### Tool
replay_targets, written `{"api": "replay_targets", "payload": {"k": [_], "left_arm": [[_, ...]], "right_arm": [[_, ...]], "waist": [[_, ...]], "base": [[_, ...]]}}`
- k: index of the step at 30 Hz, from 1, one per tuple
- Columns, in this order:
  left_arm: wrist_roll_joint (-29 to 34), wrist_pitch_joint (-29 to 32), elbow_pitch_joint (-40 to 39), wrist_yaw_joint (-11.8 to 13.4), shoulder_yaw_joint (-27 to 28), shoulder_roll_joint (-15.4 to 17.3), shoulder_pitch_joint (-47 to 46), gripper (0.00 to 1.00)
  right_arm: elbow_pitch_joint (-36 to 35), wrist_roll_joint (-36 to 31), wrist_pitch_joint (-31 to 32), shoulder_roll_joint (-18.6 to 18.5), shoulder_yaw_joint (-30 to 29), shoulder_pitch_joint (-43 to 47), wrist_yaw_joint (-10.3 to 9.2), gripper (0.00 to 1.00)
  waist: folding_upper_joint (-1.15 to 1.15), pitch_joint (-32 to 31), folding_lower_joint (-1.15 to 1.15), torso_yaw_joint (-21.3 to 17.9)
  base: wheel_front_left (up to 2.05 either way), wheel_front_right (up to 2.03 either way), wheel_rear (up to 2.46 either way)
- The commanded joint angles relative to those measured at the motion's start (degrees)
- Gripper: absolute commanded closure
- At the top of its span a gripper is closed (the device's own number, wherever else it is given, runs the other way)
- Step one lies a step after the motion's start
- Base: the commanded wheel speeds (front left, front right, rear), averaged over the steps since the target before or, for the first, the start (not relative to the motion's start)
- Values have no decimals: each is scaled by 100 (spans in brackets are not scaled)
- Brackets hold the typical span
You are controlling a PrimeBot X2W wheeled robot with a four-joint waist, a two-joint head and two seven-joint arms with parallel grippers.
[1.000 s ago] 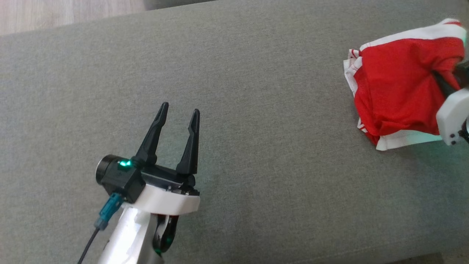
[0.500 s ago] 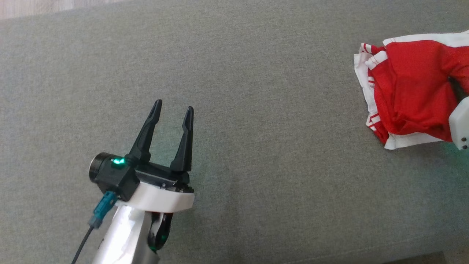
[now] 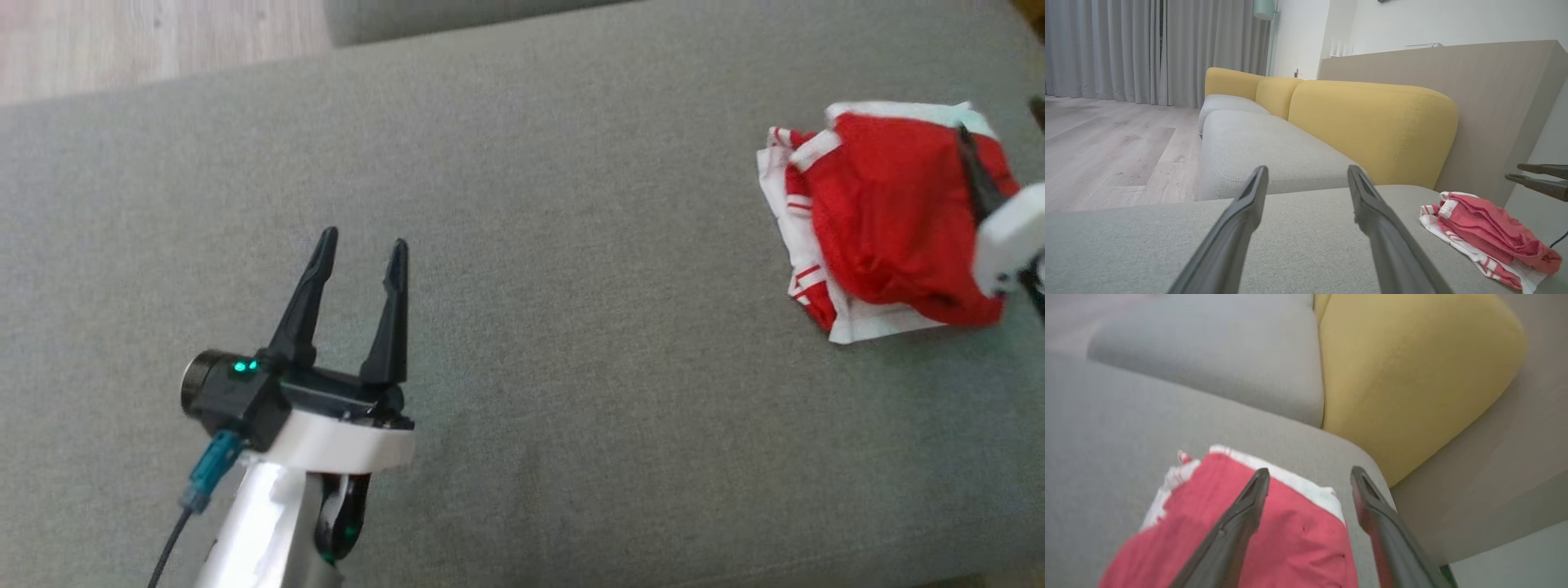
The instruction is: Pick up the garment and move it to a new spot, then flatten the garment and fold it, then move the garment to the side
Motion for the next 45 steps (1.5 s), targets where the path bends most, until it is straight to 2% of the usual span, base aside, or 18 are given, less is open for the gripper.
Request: {"api": "replay_targets", "payload": {"k": [1,12,16,19,23,29,45], "left_arm": [[-35,-46,-181,-24,237,28,2,0],[-191,-46,-297,114,496,28,422,0],[-228,-46,-335,124,558,28,577,0],[-239,-46,-295,111,609,28,705,0],[-286,-46,-280,111,664,28,820,0],[-464,-46,-275,132,778,28,978,0],[-600,-46,-214,107,841,28,1081,0]], "right_arm": [[-248,52,-108,38,-62,-40,-5,0],[-1688,288,-719,1551,-572,775,-5,0],[-2041,182,-898,2213,-825,1320,-5,0],[-2170,144,-1049,2531,-1039,1780,-5,0],[-2178,106,-1209,2625,-1068,2222,-5,0],[-2061,459,-1421,2634,-773,2801,-5,0],[-2131,505,-1464,2636,-742,2851,-5,0]], "waist": [[0,-147,0,-11],[0,-741,0,162],[0,-850,0,263],[0,-902,0,329],[0,-944,0,375],[0,-961,0,454],[0,-991,0,470]], "base": [[0,0,0],[0,0,0],[0,0,0],[0,0,0],[0,0,0],[0,0,0],[0,0,0]]}}
